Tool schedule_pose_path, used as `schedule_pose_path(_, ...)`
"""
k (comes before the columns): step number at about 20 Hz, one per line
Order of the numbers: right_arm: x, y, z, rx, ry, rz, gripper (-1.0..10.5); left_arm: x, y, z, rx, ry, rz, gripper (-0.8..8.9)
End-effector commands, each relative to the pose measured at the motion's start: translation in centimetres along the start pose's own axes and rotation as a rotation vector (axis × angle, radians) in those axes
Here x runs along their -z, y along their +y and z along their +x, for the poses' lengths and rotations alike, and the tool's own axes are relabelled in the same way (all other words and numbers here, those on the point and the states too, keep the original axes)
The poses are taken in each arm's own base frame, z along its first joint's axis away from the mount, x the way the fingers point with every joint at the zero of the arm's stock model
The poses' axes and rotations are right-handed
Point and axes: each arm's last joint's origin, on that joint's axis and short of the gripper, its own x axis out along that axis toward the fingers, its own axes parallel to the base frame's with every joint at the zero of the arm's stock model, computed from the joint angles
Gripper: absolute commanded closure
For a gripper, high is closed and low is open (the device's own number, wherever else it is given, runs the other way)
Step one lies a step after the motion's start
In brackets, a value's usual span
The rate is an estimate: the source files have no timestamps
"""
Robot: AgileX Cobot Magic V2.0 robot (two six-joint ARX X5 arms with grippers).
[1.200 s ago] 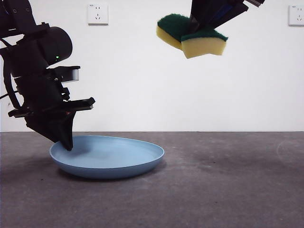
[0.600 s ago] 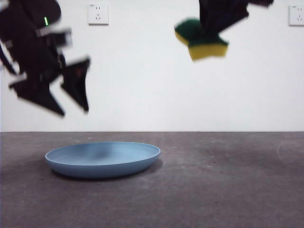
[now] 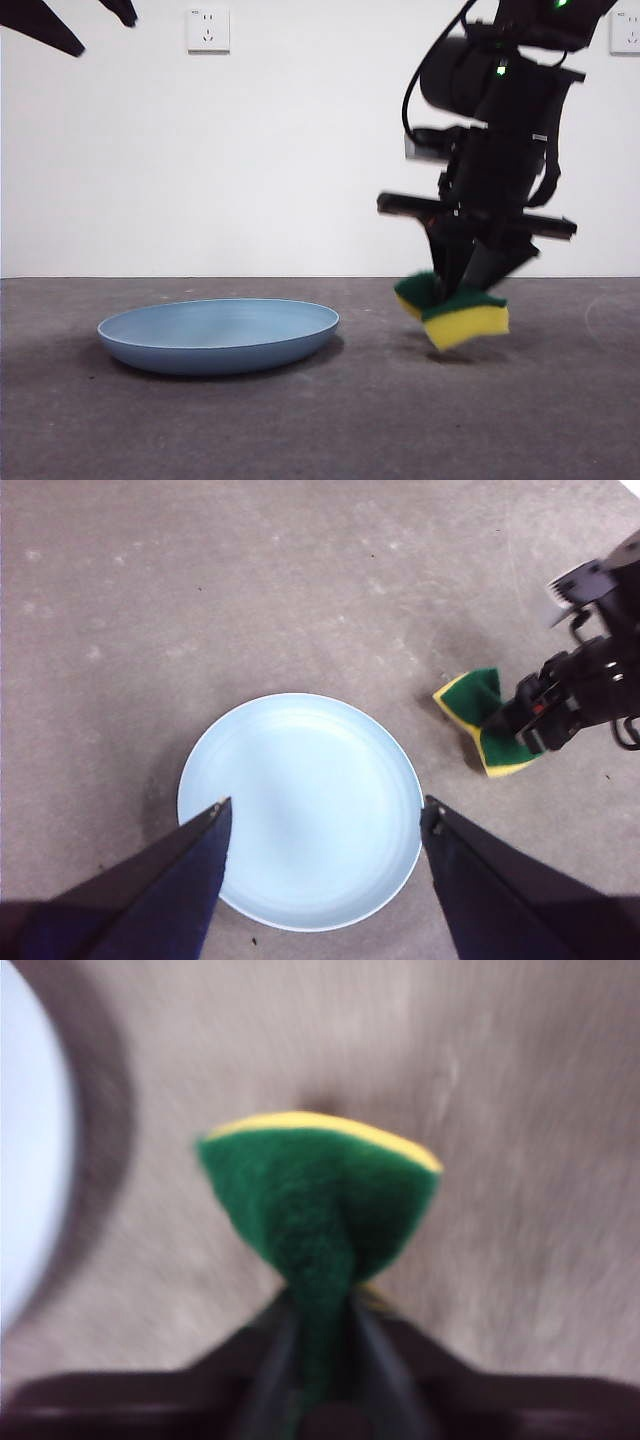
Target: Pick up the plate,pick up the cloth,clean the plate with the cloth
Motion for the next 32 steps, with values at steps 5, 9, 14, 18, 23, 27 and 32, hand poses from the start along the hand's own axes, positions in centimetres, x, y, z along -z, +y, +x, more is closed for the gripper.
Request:
schedule_pose_path(5,0.4,-0.2,0.6,0.013,0.040,0.002,4.1,0.2,0.0,0.1,-0.007,0.020,-0.005,4.95)
schedule_pose_path(9,0.3,-0.2,0.4,0.016,0.041,0.000,4.1,0.2,0.1,0.1,-0.045,0.017,-0.003,4.95)
schedule_pose_path(14,0.0,-0.1,-3.1,-0.005,-0.035,-0.001,4.5,0.2,0.2,0.1,-0.091,0.012,0.001,5.01)
schedule_pose_path(18,0.4,-0.1,-8.7,-0.030,-0.148,-0.047,9.7,0.2,0.3,0.1,-0.111,0.010,0.019,7.21)
schedule_pose_path(23,2.1,-0.5,-16.7,-0.063,-0.390,-0.116,9.6,-0.1,0.3,0.1,-0.110,-0.023,0.036,8.22)
schedule_pose_path(27,4.5,-1.0,-21.9,-0.071,-0.558,-0.164,9.6,-0.2,0.0,-1.1,-0.116,-0.065,0.089,8.22)
schedule_pose_path(32,8.5,-1.9,-21.9,-0.071,-0.642,-0.182,9.6,1.2,-0.6,-3.3,-0.152,-0.203,0.143,8.22)
